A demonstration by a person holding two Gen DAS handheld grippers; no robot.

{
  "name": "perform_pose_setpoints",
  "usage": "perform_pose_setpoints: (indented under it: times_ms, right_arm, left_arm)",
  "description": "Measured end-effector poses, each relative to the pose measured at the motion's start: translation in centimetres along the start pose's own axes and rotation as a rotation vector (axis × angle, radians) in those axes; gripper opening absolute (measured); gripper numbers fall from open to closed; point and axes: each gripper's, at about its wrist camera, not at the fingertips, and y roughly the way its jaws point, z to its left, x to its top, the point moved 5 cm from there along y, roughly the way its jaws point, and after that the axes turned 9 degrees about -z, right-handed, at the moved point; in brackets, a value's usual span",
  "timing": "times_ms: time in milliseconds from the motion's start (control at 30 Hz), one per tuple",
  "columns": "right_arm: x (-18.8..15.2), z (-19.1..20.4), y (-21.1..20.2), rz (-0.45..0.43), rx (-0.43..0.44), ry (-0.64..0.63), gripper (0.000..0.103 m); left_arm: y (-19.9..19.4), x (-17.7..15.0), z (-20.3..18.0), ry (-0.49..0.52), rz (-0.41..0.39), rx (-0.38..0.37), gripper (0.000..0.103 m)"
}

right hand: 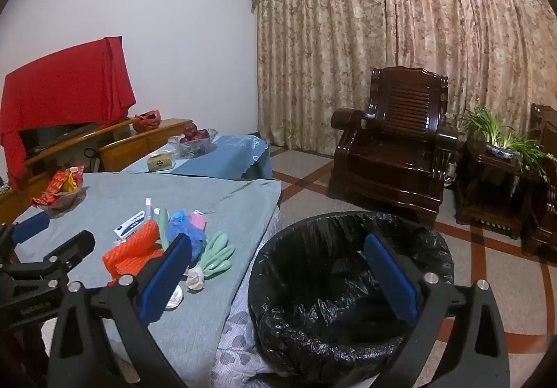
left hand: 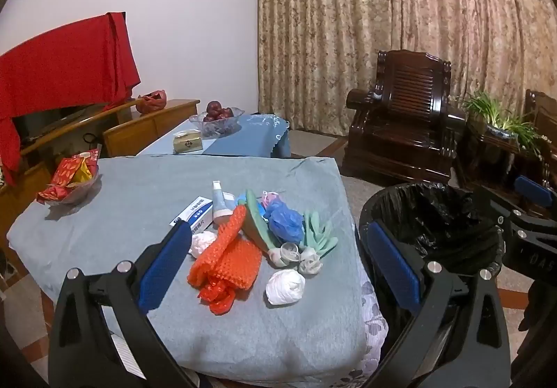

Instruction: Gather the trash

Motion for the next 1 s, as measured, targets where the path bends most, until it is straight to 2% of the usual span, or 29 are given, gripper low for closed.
perform_pose_setpoints:
  times_ms: [1000]
  right_arm:
    - [0.2,0.0,-0.1,-0.008,0.002,0.005,0.097]
  left_arm:
    - [-1.2,2.0,0.5,-0.014,-0.017,-0.001,0.098]
